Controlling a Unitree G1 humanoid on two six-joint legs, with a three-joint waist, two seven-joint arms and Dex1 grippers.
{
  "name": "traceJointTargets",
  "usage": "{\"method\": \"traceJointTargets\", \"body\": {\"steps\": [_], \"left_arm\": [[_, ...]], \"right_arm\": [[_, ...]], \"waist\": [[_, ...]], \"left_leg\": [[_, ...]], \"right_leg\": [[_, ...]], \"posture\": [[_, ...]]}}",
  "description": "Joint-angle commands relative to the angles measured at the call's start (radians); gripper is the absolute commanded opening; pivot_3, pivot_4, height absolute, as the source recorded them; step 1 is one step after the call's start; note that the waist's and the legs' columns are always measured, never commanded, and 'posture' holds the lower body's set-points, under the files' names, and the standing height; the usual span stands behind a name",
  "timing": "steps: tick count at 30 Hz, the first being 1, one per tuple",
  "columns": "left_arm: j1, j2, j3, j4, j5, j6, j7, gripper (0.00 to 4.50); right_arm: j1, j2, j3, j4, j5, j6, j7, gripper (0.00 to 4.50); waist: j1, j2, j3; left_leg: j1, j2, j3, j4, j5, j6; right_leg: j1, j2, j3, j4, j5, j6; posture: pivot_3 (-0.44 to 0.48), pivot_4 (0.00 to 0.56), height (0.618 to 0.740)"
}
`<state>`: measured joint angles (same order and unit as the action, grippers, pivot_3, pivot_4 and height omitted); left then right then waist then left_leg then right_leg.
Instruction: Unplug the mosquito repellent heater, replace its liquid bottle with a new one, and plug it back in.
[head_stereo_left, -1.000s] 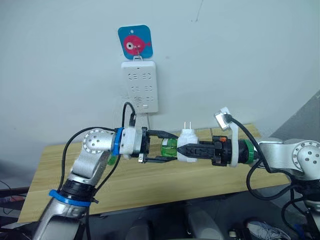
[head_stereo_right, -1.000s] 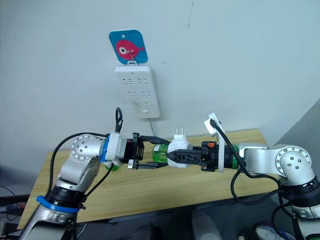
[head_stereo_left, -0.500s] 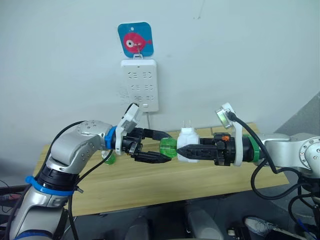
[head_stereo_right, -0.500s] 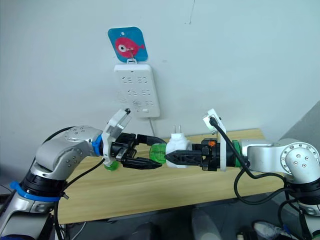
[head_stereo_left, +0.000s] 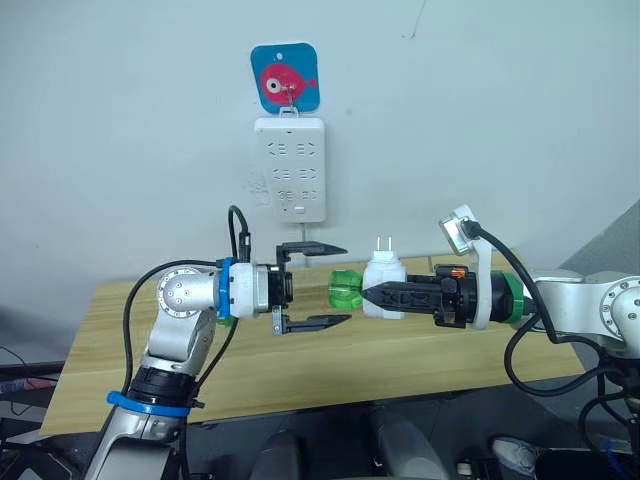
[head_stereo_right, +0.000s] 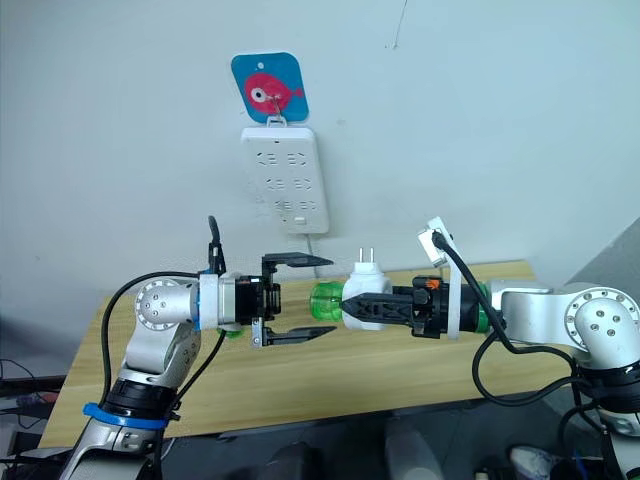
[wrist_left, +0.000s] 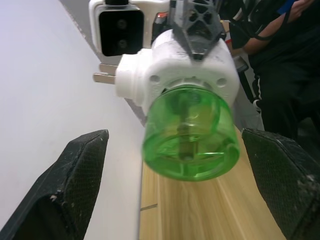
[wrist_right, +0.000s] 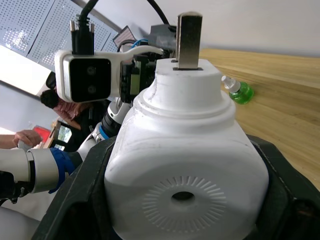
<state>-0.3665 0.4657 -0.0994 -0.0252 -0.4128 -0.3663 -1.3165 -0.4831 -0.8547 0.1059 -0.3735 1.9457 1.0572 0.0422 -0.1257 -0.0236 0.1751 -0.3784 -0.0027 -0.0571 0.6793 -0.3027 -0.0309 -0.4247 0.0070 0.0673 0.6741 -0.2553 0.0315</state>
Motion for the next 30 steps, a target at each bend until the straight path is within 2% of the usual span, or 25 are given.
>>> {"method": "traceJointTargets", "body": {"steps": [1,3,6,8,12,15,17,19,25,27,30], "left_arm": [[-0.012,-0.007,-0.006,-0.001,0.001,-0.017,0.011,4.32],[-0.016,-0.001,-0.012,0.000,-0.008,-0.005,0.002,3.88],[-0.021,0.018,-0.021,-0.015,-0.024,0.048,-0.011,2.91],[-0.023,0.040,-0.026,-0.039,-0.050,0.140,-0.010,2.28],[-0.076,0.127,-0.039,-0.138,-0.156,0.490,0.024,2.24],[-0.173,0.248,-0.043,-0.187,-0.381,0.995,0.066,2.24],[-0.257,0.350,-0.060,-0.165,-0.551,1.319,-0.013,2.24],[-0.298,0.392,-0.054,-0.137,-0.628,1.450,-0.064,2.24],[-0.288,0.378,-0.031,-0.135,-0.574,1.384,-0.079,2.24],[-0.249,0.363,-0.052,-0.157,-0.459,1.228,-0.068,2.95],[-0.146,0.293,-0.048,-0.172,-0.267,0.883,-0.048,3.77]], "right_arm": [[-0.006,-0.004,-0.026,-0.022,0.027,-0.004,0.013,3.05],[-0.007,-0.007,-0.024,-0.025,0.027,-0.003,0.012,3.05],[-0.004,-0.006,-0.024,-0.029,0.027,-0.005,0.013,3.05],[-0.005,-0.003,-0.024,-0.028,0.027,-0.005,0.017,3.05],[-0.004,-0.015,-0.020,-0.034,0.027,0.005,0.025,3.05],[-0.020,-0.047,-0.009,-0.056,0.026,0.030,0.033,3.05],[-0.028,-0.058,0.000,-0.074,0.023,0.041,0.047,3.05],[-0.029,-0.053,0.005,-0.077,0.025,0.030,0.059,3.05],[-0.021,-0.045,0.011,-0.064,0.027,-0.007,0.061,3.04],[-0.008,-0.040,0.010,-0.060,0.027,-0.017,0.057,3.04],[0.011,-0.032,0.006,-0.051,0.027,-0.026,0.049,3.04]], "waist": [[0.000,0.000,0.000],[-0.001,0.000,0.000],[-0.001,0.000,0.000],[-0.001,0.000,0.000],[-0.008,0.000,0.000],[-0.010,-0.001,0.002],[-0.012,-0.002,0.005],[-0.014,0.000,0.006],[-0.010,0.002,0.008],[-0.008,0.001,0.008],[-0.004,0.002,0.009]], "left_leg": [[0.000,0.000,0.000,0.000,0.000,0.000],[0.000,0.000,0.000,0.000,0.000,0.000],[0.000,0.000,0.000,0.000,0.000,0.000],[0.000,0.000,0.000,0.000,0.000,0.000],[0.000,0.000,-0.002,0.000,0.000,0.000],[-0.001,0.000,-0.004,0.000,0.000,0.000],[0.000,0.000,-0.006,0.001,0.000,0.000],[-0.001,0.001,-0.008,0.000,0.000,0.000],[0.000,0.001,-0.008,0.000,0.000,0.000],[-0.001,0.001,-0.008,0.000,0.000,0.000],[0.000,0.000,-0.007,0.000,0.000,0.000]], "right_leg": [[0.000,0.000,0.000,0.000,0.000,0.000],[0.000,0.000,0.000,0.000,0.000,0.000],[0.000,0.001,0.000,0.000,0.000,0.000],[0.000,0.002,0.000,0.000,0.000,0.000],[0.000,0.004,-0.001,0.000,0.000,0.000],[0.000,0.004,-0.002,0.001,-0.002,0.003],[0.000,0.004,-0.003,0.001,-0.003,0.005],[0.000,0.006,-0.005,0.001,-0.003,0.005],[-0.001,0.006,-0.005,0.002,-0.003,0.005],[-0.001,0.005,-0.005,0.002,-0.003,0.004],[-0.001,0.001,-0.003,0.001,-0.001,0.000]], "posture": [[-0.167,0.154,0.740],[-0.169,0.154,0.740],[-0.168,0.155,0.740],[-0.170,0.156,0.740],[-0.161,0.159,0.740],[-0.149,0.160,0.740],[-0.145,0.159,0.740],[-0.144,0.157,0.740],[-0.144,0.157,0.740],[-0.143,0.155,0.740],[-0.144,0.153,0.740]]}}
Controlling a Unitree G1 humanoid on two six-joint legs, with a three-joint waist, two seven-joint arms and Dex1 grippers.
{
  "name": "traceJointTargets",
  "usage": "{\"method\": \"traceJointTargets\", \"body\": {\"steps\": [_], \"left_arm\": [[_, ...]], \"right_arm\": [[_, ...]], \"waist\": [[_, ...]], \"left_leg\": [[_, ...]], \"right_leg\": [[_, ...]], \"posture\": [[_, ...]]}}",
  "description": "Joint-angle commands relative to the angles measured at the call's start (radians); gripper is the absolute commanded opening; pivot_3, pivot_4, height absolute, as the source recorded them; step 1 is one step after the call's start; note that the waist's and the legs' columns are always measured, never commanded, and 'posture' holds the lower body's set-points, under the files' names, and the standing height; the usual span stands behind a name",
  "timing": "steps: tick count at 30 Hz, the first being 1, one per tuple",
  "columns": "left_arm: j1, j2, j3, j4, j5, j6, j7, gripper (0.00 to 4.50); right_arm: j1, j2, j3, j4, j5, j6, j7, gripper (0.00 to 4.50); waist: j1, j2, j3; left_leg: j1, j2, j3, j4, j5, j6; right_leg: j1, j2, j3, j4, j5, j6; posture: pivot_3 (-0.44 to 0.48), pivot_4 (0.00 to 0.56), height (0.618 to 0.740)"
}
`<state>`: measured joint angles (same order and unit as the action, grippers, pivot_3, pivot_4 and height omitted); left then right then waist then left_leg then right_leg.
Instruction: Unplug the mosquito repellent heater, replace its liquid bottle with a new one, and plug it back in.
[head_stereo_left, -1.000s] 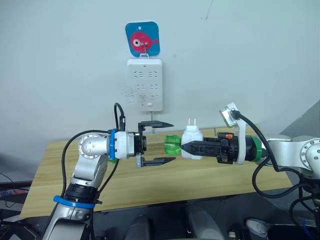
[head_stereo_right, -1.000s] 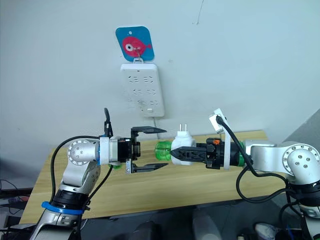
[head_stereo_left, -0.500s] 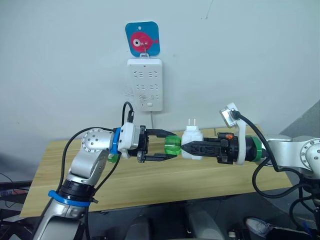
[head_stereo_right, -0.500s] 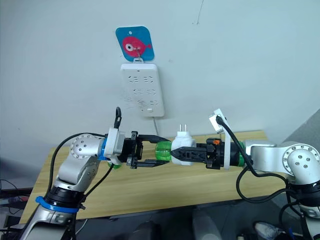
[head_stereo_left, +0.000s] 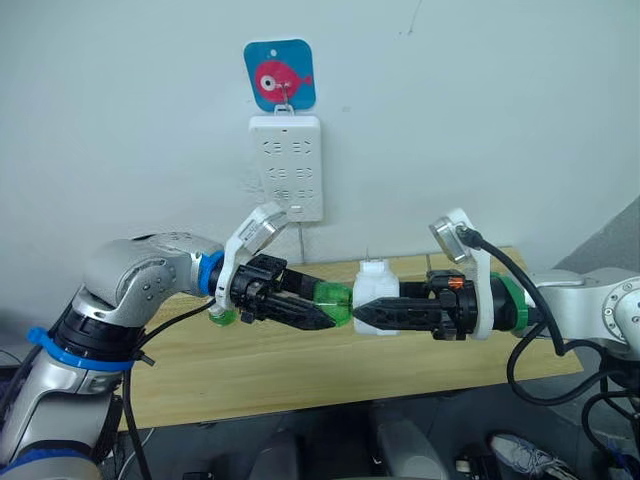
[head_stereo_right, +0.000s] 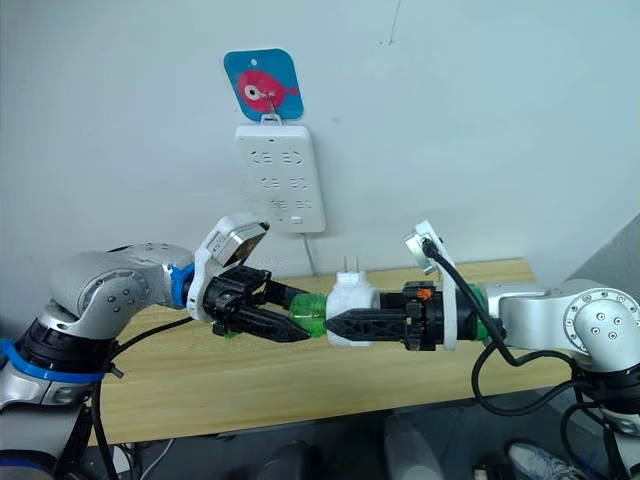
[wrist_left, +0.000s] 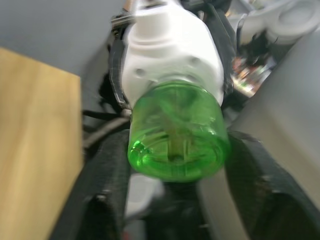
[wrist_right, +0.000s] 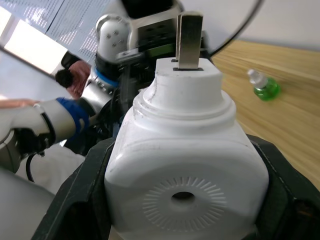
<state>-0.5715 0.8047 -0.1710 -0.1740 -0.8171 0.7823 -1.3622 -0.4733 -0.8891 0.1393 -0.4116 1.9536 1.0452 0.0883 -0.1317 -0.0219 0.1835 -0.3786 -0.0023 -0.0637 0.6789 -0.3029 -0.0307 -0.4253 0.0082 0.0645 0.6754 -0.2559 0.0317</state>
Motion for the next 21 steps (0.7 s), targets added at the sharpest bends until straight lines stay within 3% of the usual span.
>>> {"method": "traceJointTargets", "body": {"steps": [1,5,9,13,17,21], "left_arm": [[0.100,-0.081,0.040,-0.021,0.191,-0.375,0.025,4.01],[0.238,-0.161,0.070,-0.032,0.314,-0.705,0.016,4.05],[0.278,-0.279,0.096,0.006,0.399,-1.007,0.062,4.05],[0.253,-0.340,0.090,0.058,0.434,-1.132,0.094,4.05],[0.247,-0.338,0.071,0.088,0.435,-1.181,0.071,4.05],[0.242,-0.328,0.052,0.096,0.417,-1.176,0.049,3.17]], "right_arm": [[0.004,-0.002,-0.028,-0.013,0.019,-0.011,0.000,3.04],[0.008,-0.010,-0.029,-0.023,0.019,-0.008,-0.005,3.04],[0.011,-0.009,-0.026,-0.031,0.019,-0.012,-0.010,3.04],[0.006,-0.007,-0.022,-0.033,0.019,-0.012,-0.015,3.04],[0.001,-0.008,-0.020,-0.032,0.019,-0.011,-0.020,3.04],[0.001,-0.007,-0.021,-0.034,0.019,-0.014,-0.025,3.04]], "waist": [[0.003,0.000,0.000],[0.011,0.000,0.000],[0.036,0.000,0.000],[0.048,0.000,0.000],[0.047,0.000,0.000],[0.045,0.000,0.000]], "left_leg": [[0.000,0.000,0.000,0.000,0.000,0.000],[-0.001,0.000,0.001,0.000,0.000,0.000],[-0.001,-0.001,0.001,0.001,0.000,0.000],[-0.001,-0.002,0.003,0.002,0.000,0.000],[-0.001,-0.003,0.004,0.002,0.000,0.000],[-0.001,-0.002,0.004,0.001,0.000,0.000]], "right_leg": [[0.000,-0.001,0.000,0.000,0.000,0.000],[0.000,-0.003,0.001,-0.001,0.000,0.000],[0.000,-0.004,0.000,-0.001,0.000,0.000],[0.001,-0.004,0.001,-0.001,0.000,0.000],[0.001,-0.004,0.001,-0.001,0.001,0.000],[0.001,-0.004,0.000,-0.001,0.001,0.000]], "posture": [[-0.144,0.153,0.740],[-0.142,0.152,0.740],[-0.144,0.150,0.740],[-0.144,0.150,0.740],[-0.144,0.150,0.740],[-0.144,0.150,0.740]]}}
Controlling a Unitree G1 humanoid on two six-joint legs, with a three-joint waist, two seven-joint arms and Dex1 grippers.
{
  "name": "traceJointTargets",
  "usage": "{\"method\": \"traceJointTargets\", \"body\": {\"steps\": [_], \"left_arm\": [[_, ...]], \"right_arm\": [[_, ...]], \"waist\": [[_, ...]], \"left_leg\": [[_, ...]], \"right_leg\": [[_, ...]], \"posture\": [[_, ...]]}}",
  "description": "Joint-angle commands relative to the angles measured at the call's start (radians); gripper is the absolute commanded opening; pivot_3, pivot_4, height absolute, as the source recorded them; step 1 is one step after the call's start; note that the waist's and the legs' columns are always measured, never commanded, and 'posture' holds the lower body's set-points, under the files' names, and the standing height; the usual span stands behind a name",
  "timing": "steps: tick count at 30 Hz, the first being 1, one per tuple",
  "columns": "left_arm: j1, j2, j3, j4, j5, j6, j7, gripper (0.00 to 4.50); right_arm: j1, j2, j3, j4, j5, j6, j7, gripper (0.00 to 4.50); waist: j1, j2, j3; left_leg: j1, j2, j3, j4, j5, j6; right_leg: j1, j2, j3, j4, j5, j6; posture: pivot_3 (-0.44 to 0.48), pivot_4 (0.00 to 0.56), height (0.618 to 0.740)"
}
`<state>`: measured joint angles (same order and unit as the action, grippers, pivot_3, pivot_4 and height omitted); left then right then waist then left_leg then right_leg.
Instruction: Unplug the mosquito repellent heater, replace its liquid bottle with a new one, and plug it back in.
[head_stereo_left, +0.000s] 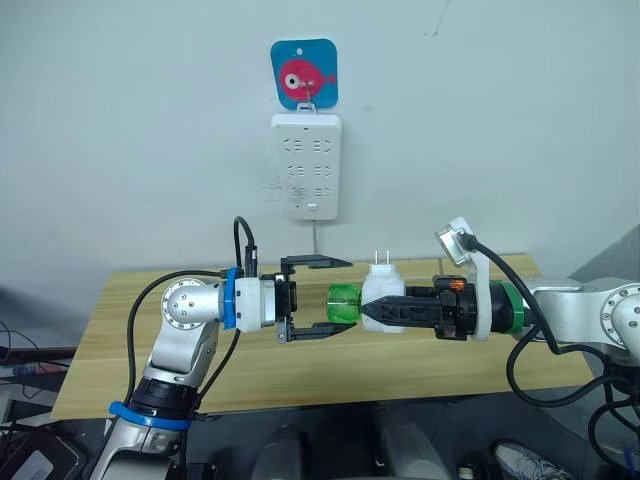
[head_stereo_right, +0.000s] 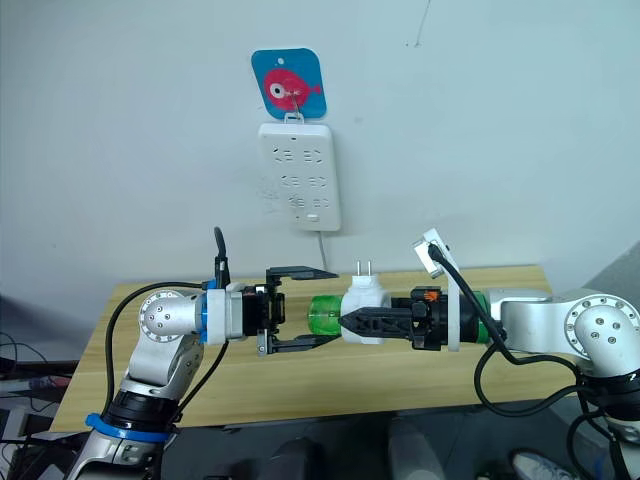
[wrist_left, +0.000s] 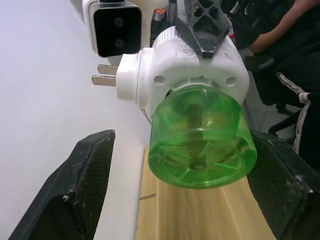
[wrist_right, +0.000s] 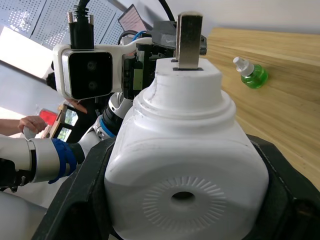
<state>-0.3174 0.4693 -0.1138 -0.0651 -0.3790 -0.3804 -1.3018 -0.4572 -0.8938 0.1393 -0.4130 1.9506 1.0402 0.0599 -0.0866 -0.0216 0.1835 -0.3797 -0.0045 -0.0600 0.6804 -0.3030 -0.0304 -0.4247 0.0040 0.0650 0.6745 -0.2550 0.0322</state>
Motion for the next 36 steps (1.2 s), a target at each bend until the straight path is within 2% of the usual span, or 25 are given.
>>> {"method": "traceJointTargets", "body": {"steps": [1,3,7,8,9,10,12,13,15,17,20,24,26,27,30,33,36], "left_arm": [[-0.014,0.009,-0.009,-0.015,-0.025,-0.015,-0.017,2.94],[-0.016,0.023,-0.013,-0.036,-0.045,0.011,-0.035,2.34],[-0.029,0.058,-0.008,-0.072,-0.077,0.114,-0.024,2.24],[-0.034,0.087,-0.013,-0.086,-0.094,0.204,-0.021,2.24],[-0.040,0.136,-0.020,-0.119,-0.147,0.375,-0.004,2.24],[-0.063,0.217,-0.030,-0.163,-0.266,0.660,0.040,2.24],[-0.126,0.332,-0.043,-0.208,-0.475,1.084,0.097,2.24],[-0.178,0.378,-0.054,-0.194,-0.577,1.262,0.083,2.24],[-0.292,0.424,-0.087,-0.122,-0.698,1.517,0.023,2.24],[-0.345,0.378,-0.067,-0.064,-0.727,1.587,0.081,2.24],[-0.350,0.336,-0.053,-0.058,-0.656,1.513,0.107,2.24],[-0.273,0.301,-0.050,-0.120,-0.492,1.262,0.090,3.57],[-0.199,0.275,-0.057,-0.137,-0.331,1.005,0.088,4.21],[-0.162,0.267,-0.052,-0.135,-0.292,0.932,0.080,4.47],[-0.036,0.200,-0.027,-0.088,-0.098,0.470,0.045,4.50],[0.023,0.115,0.002,-0.050,-0.014,0.152,0.046,4.50],[0.039,0.060,0.013,-0.031,0.011,0.014,0.063,4.50]], "right_arm": [[-0.015,-0.002,-0.020,-0.033,0.022,-0.009,0.002,3.04],[-0.013,-0.004,-0.021,-0.035,0.022,-0.011,-0.001,3.04],[-0.011,-0.008,-0.021,-0.038,0.022,-0.013,-0.007,3.04],[-0.011,-0.013,-0.021,-0.040,0.022,-0.010,-0.007,3.04],[-0.010,-0.017,-0.021,-0.042,0.022,-0.009,-0.006,3.04],[-0.007,-0.024,-0.021,-0.046,0.022,-0.004,-0.004,3.04],[-0.006,-0.033,-0.022,-0.051,0.022,0.002,0.001,3.04],[-0.007,-0.033,-0.022,-0.051,0.022,0.002,0.004,3.04],[-0.006,-0.025,-0.021,-0.046,0.022,-0.006,0.009,3.04],[-0.007,-0.025,-0.019,-0.045,0.022,-0.009,0.013,3.04],[-0.005,-0.029,-0.018,-0.047,0.022,-0.013,0.017,3.04],[0.006,-0.032,-0.019,-0.048,0.022,-0.019,0.014,3.04],[0.008,-0.035,-0.018,-0.047,0.022,-0.021,0.004,3.04],[0.010,-0.035,-0.018,-0.047,0.022,-0.021,0.001,3.04],[0.012,-0.036,-0.019,-0.047,0.022,-0.021,-0.004,3.04],[0.013,-0.035,-0.019,-0.049,0.022,-0.023,-0.007,3.04],[0.013,-0.032,-0.018,-0.050,0.022,-0.023,-0.008,3.04]], "waist": [[0.000,0.000,0.000],[-0.001,0.000,0.000],[-0.002,0.000,0.000],[-0.002,0.000,0.000],[-0.003,0.000,0.000],[-0.005,-0.001,0.000],[-0.010,-0.002,0.001],[-0.011,-0.002,0.002],[-0.011,-0.001,0.002],[-0.013,-0.001,0.002],[-0.014,-0.001,0.002],[-0.015,-0.001,0.003],[-0.014,0.000,0.002],[-0.012,0.000,0.002],[-0.010,0.000,0.002],[0.003,0.000,0.002],[0.012,0.000,0.002]], "left_leg": [[0.000,0.000,0.000,0.000,0.000,0.000],[0.000,0.000,0.000,0.000,0.000,0.000],[0.000,0.000,-0.001,0.000,0.000,0.000],[0.000,0.000,-0.001,0.000,0.000,0.000],[0.000,0.000,-0.001,0.000,0.000,0.000],[0.000,0.000,-0.002,0.000,0.000,0.000],[0.000,0.001,-0.005,0.001,0.000,0.000],[0.000,0.001,-0.006,0.001,0.000,0.000],[-0.001,0.000,-0.008,0.001,0.000,0.000],[0.000,0.000,-0.009,0.001,0.000,0.000],[0.000,0.000,-0.008,0.001,0.000,0.000],[0.000,0.001,-0.008,0.000,0.000,0.000],[0.000,0.002,-0.009,-0.001,0.000,0.000],[0.000,0.001,-0.008,-0.001,0.000,0.000],[0.000,0.001,-0.007,-0.001,0.000,-0.001],[0.000,0.000,-0.006,-0.001,0.000,-0.001],[-0.001,-0.002,-0.005,0.000,0.000,0.000]], "right_leg": [[0.000,0.000,0.000,0.000,0.000,0.000],[0.000,0.000,0.000,0.001,0.000,0.000],[0.000,0.001,0.000,0.001,0.000,0.000],[0.000,0.001,0.000,0.001,0.000,0.000],[0.000,0.002,0.000,0.001,0.000,0.000],[0.000,0.003,0.000,0.001,0.000,0.000],[0.000,0.003,-0.002,0.002,0.000,0.000],[0.000,0.004,-0.003,0.003,0.000,0.001],[0.000,0.006,-0.005,0.003,-0.003,0.005],[0.000,0.007,-0.010,0.003,-0.003,0.005],[0.001,0.006,-0.010,0.003,-0.003,0.005],[-0.001,0.004,-0.005,0.004,-0.001,0.000],[-0.001,0.003,-0.005,0.004,-0.001,-0.001],[-0.001,0.002,-0.005,0.003,-0.001,-0.001],[-0.001,0.001,-0.004,0.003,-0.001,-0.001],[-0.001,-0.001,-0.003,0.001,-0.001,-0.001],[0.001,-0.004,-0.003,-0.001,-0.001,-0.001]], "posture": [[-0.144,0.150,0.740],[-0.149,0.147,0.740],[-0.149,0.147,0.740],[-0.149,0.147,0.740],[-0.149,0.147,0.740],[-0.149,0.147,0.740],[-0.139,0.156,0.740],[-0.139,0.156,0.740],[-0.135,0.155,0.740],[-0.141,0.158,0.740],[-0.142,0.161,0.740],[-0.144,0.161,0.740],[-0.145,0.161,0.740],[-0.146,0.162,0.740],[-0.144,0.161,0.740],[-0.145,0.162,0.740],[-0.145,0.162,0.740]]}}
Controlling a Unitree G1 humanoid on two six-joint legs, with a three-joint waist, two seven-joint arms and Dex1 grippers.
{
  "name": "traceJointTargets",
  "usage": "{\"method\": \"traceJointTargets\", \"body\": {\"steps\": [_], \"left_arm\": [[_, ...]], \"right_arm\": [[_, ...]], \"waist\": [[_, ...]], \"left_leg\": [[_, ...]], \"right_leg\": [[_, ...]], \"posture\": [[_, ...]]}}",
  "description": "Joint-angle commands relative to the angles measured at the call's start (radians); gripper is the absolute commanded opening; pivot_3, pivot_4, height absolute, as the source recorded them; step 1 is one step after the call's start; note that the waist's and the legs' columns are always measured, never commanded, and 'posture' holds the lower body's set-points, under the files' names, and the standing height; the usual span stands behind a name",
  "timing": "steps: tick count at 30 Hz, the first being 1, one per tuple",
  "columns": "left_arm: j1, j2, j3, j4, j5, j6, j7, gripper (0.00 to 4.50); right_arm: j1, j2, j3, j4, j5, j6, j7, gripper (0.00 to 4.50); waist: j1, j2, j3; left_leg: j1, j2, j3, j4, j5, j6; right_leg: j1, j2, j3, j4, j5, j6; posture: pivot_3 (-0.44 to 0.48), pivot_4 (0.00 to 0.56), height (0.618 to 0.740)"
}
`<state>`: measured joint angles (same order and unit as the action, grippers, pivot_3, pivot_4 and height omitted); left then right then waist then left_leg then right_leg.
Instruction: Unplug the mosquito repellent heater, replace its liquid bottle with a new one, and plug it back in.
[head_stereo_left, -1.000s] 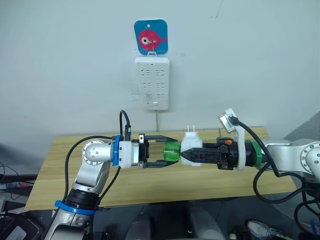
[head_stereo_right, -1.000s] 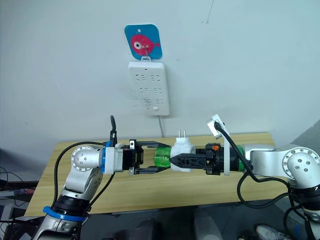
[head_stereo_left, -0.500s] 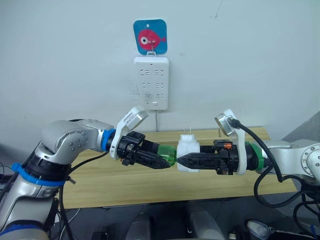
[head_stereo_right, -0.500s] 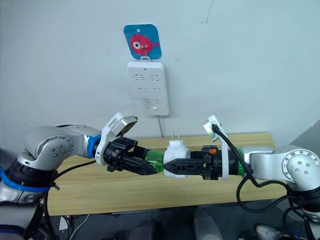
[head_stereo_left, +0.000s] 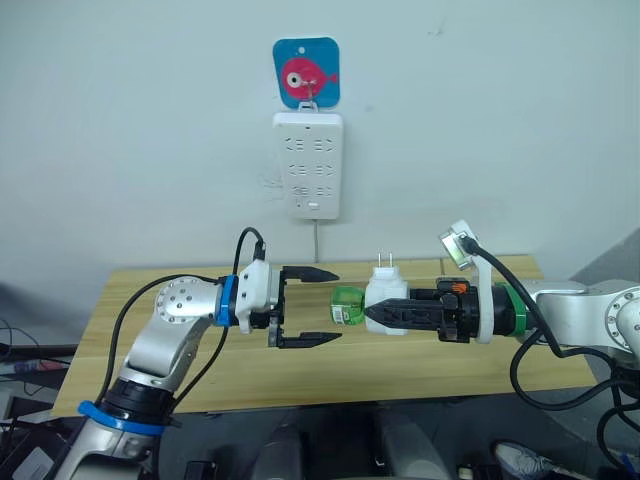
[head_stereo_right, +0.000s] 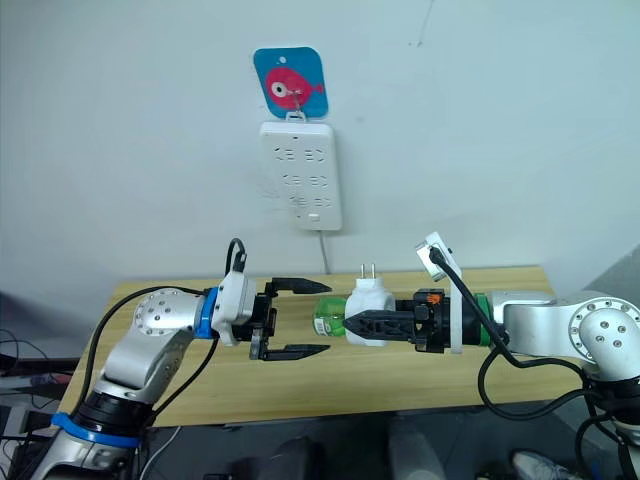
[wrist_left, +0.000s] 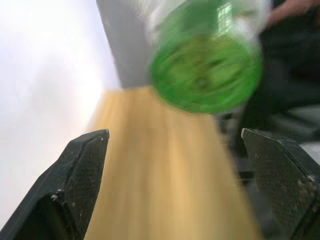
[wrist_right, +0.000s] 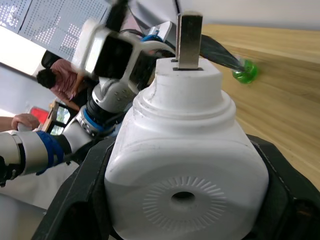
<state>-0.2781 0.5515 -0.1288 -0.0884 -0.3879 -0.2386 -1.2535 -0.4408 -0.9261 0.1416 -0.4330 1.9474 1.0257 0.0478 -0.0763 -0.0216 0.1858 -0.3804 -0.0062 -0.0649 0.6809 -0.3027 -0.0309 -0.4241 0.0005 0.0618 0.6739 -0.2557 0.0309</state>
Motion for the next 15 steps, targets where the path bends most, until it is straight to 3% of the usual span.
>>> {"method": "traceJointTargets", "body": {"steps": [1,7,10,15], "left_arm": [[-0.002,-0.037,0.025,-0.008,0.018,-0.157,0.014,4.50],[-0.029,-0.080,-0.007,-0.005,0.016,-0.237,0.005,4.50],[-0.041,-0.069,-0.022,-0.012,0.001,-0.213,-0.012,3.90],[-0.051,-0.049,-0.032,-0.017,0.007,-0.185,-0.016,2.35]], "right_arm": [[-0.005,0.001,-0.020,-0.030,0.025,-0.008,0.004,3.04],[-0.016,0.001,-0.016,-0.027,0.025,-0.002,0.003,3.04],[-0.017,0.000,-0.016,-0.027,0.025,-0.001,0.003,3.04],[-0.016,0.000,-0.016,-0.032,0.025,-0.002,0.000,3.04]], "waist": [[0.002,0.000,0.000],[0.000,0.000,0.000],[-0.005,0.000,0.000],[-0.009,0.000,0.000]], "left_leg": [[0.000,0.000,0.000,0.000,0.000,0.000],[0.000,0.000,0.001,0.000,0.000,0.000],[0.001,0.000,0.000,0.000,0.000,0.000],[0.001,0.000,0.000,0.000,0.000,0.001]], "right_leg": [[0.000,0.000,0.000,0.000,0.000,0.000],[0.001,0.000,0.001,0.000,0.001,0.001],[0.001,0.001,0.000,0.002,0.001,0.001],[0.001,0.001,0.000,0.002,0.001,0.001]], "posture": [[-0.145,0.162,0.740],[-0.142,0.162,0.740],[-0.144,0.163,0.740],[-0.147,0.163,0.740]]}}
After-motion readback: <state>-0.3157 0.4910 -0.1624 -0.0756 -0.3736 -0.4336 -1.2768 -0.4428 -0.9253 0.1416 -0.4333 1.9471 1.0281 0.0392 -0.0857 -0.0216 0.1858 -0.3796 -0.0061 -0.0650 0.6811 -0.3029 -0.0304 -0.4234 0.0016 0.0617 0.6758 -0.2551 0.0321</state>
